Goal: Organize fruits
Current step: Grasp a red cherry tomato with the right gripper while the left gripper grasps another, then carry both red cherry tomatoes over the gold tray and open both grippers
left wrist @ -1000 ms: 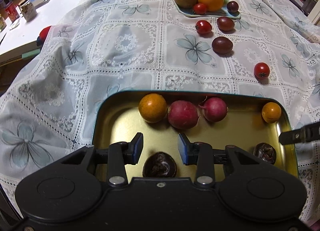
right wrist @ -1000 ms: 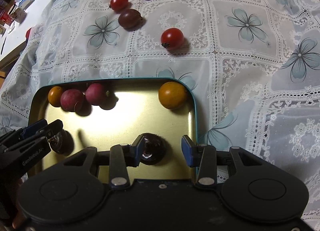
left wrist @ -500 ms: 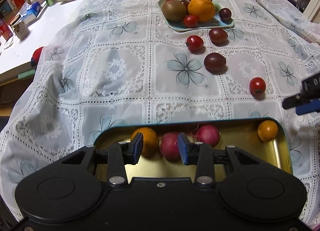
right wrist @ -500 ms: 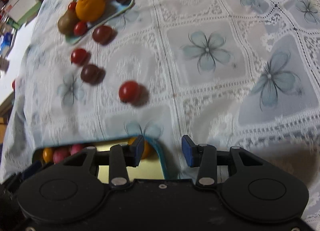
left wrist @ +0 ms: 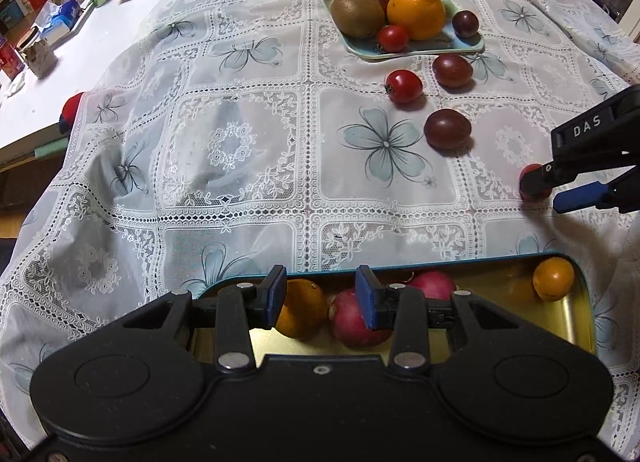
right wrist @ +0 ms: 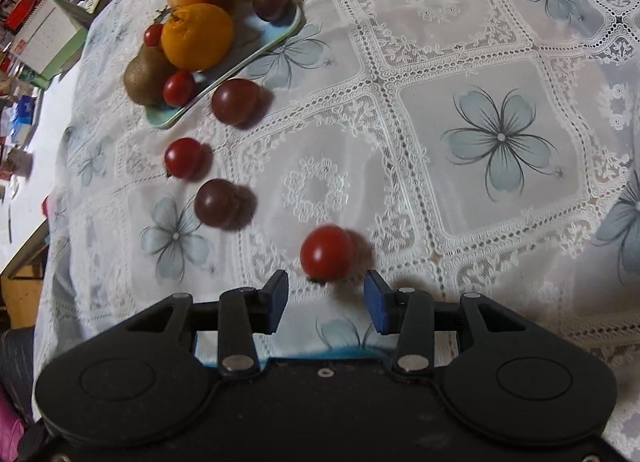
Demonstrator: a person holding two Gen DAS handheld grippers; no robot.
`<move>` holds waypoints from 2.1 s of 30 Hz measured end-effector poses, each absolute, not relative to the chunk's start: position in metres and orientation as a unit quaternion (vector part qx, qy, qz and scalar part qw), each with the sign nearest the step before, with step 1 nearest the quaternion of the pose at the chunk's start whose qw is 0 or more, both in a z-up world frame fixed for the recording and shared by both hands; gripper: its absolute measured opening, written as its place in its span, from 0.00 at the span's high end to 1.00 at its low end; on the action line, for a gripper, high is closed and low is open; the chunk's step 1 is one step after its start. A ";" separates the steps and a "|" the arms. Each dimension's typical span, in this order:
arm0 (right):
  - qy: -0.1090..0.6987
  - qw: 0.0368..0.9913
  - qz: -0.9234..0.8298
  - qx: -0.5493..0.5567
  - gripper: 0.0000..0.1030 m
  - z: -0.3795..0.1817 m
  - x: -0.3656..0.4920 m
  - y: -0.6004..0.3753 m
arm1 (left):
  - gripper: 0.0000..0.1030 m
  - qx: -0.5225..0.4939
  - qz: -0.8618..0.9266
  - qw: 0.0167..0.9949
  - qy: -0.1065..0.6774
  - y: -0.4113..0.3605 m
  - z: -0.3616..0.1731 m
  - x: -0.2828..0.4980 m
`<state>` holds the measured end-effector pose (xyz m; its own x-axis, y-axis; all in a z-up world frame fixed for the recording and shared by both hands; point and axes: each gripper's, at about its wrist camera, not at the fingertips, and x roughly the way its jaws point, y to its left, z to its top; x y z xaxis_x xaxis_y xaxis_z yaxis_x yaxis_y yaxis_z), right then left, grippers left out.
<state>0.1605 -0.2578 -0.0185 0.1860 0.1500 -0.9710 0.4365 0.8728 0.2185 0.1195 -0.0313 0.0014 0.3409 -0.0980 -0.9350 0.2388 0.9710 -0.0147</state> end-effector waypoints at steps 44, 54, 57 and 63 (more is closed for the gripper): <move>0.567 0.794 -0.066 0.211 0.71 -0.016 0.157 -0.265 | 0.57 0.088 -0.151 0.821 0.544 -0.144 -0.045 0.271; 0.562 0.796 -0.074 0.214 0.71 -0.008 0.149 -0.262 | 0.58 0.069 -0.133 0.830 0.537 -0.121 0.001 0.241; 0.554 0.803 -0.069 0.210 0.71 0.004 0.137 -0.259 | 0.58 0.064 -0.137 0.832 0.533 -0.104 0.020 0.216; 0.556 0.804 -0.042 0.206 0.71 0.024 0.104 -0.246 | 0.57 0.057 -0.126 0.840 0.525 -0.059 0.043 0.158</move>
